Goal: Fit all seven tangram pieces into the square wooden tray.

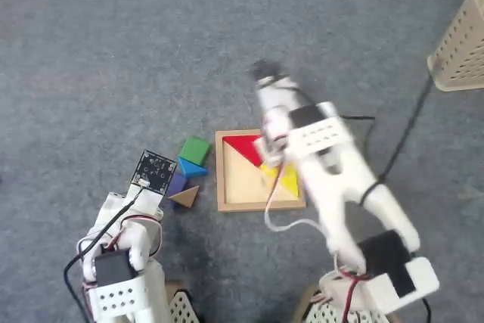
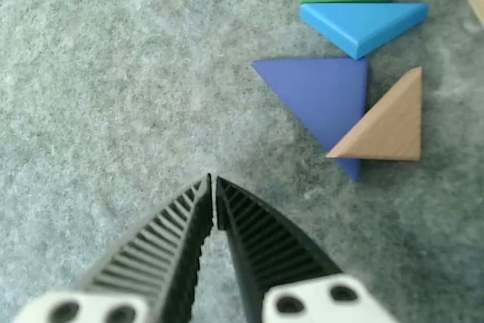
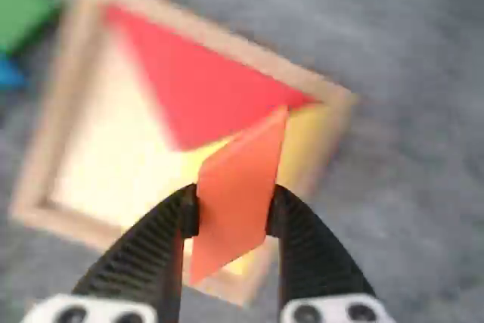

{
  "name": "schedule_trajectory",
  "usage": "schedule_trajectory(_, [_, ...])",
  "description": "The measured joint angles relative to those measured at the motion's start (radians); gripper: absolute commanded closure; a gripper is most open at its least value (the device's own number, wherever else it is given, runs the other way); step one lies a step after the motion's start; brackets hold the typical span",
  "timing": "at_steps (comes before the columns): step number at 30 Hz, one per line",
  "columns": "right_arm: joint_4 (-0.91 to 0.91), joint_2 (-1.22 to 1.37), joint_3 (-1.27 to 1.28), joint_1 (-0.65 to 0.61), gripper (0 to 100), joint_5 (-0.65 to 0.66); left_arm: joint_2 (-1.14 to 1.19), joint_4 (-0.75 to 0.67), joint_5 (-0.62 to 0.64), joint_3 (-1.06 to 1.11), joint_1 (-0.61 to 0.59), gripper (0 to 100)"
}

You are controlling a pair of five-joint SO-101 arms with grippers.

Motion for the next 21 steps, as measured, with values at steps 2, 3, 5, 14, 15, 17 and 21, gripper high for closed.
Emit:
schedule_trajectory(2, [-0.015, 0.025, -0.011, -0.078, 99.0, -0.032, 0.0, 0.0, 0.0, 0.0, 0.0, 99])
schedule_trajectory(3, [-0.023, 0.048, -0.026, -0.109, 98.9, -0.046, 0.0, 0.0, 0.0, 0.0, 0.0, 99])
schedule_trajectory(5, [-0.032, 0.112, -0.063, -0.138, 98.9, -0.081, 0.0, 0.0, 0.0, 0.0, 0.0, 99])
schedule_trajectory(14, [-0.002, 0.367, -0.299, -0.183, 98.9, -0.173, 0.0, 0.0, 0.0, 0.0, 0.0, 99])
schedule_trajectory(15, [0.009, 0.385, -0.318, -0.189, 98.9, -0.173, 0.0, 0.0, 0.0, 0.0, 0.0, 99])
schedule_trajectory(17, [0.029, 0.411, -0.345, -0.193, 98.9, -0.173, 0.0, 0.0, 0.0, 0.0, 0.0, 99])
schedule_trajectory(21, [0.052, 0.422, -0.365, -0.189, 99.1, -0.172, 0.0, 0.0, 0.0, 0.0, 0.0, 99])
